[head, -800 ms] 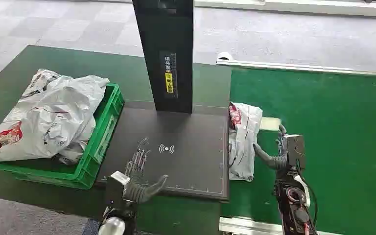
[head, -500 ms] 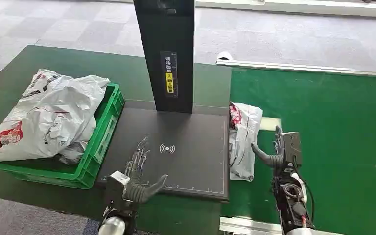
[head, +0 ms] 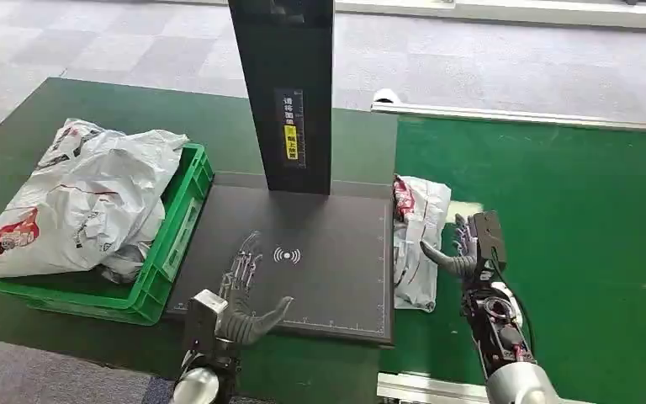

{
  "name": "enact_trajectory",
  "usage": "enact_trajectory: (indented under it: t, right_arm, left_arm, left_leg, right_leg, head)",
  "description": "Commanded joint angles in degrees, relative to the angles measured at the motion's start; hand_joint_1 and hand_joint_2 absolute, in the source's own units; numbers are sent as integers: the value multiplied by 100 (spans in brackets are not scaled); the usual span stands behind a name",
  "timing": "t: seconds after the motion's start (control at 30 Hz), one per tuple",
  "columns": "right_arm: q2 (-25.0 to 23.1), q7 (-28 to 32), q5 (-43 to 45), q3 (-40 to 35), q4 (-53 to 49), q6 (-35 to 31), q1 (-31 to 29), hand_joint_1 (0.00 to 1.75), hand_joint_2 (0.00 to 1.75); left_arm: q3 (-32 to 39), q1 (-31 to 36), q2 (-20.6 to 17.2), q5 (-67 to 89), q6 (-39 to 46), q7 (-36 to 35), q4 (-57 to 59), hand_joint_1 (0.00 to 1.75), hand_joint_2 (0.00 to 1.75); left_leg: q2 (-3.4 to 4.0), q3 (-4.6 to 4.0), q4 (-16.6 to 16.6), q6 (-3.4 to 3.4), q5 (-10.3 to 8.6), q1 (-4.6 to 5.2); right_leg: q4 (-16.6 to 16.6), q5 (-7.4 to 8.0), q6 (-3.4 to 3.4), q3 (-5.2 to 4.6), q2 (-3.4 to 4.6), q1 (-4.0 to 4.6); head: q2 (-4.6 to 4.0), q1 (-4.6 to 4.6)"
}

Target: Moved the parcel from conveyor to table for the left to box.

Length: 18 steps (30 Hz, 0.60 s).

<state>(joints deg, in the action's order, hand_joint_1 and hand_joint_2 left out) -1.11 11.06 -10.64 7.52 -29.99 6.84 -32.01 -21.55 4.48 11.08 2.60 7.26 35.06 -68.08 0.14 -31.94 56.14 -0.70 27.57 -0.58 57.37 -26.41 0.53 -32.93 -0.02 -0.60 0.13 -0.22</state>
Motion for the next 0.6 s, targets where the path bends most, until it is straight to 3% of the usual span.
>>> enact_trajectory:
  t: [0.03, 0.1, 0.13, 0.27, 0.6]
  right_arm:
    - [-66, -74, 10, 16, 1011, 22, -574, 0, 175]
    - [-56, -76, 7, 14, 1021, 22, -574, 0, 175]
    - [-100, -676, 27, -11, 1339, 334, -748, 0, 175]
    - [-347, -1070, 44, 38, 1598, 178, -930, 0, 175]
    - [-392, -1333, -142, -133, 1675, 66, -521, 0, 175]
  left_arm:
    - [-203, 264, -105, -19, -2, -7, 481, 0, 175]
    - [-201, 261, -111, -20, -1, -7, 486, 0, 175]
    - [-300, 380, -110, -25, -14, 1, 590, 0, 175]
    - [-543, 894, 34, -165, -37, -51, 1088, 0, 175]
    - [-685, 912, -19, -322, -19, -53, 1178, 0, 175]
  left_leg:
    - [4, 5, -3, 1, -1, 2]
    - [2, 6, -5, 2, -1, 3]
    - [2, 5, -3, 2, 0, 2]
    - [5, -1, 0, 3, -4, 3]
    - [6, 19, -9, 0, 0, -4]
  right_leg:
    - [-2, 2, -2, 2, 5, -2]
    - [-4, 2, -2, 4, 3, -2]
    - [-3, 1, -2, 3, 4, -1]
    - [2, 5, -3, -5, 7, -2]
    - [-11, 1, -4, 15, 1, 5]
  head:
    - [0, 0]
    - [0, 0]
    - [0, 0]
    - [0, 2]
    - [0, 0]
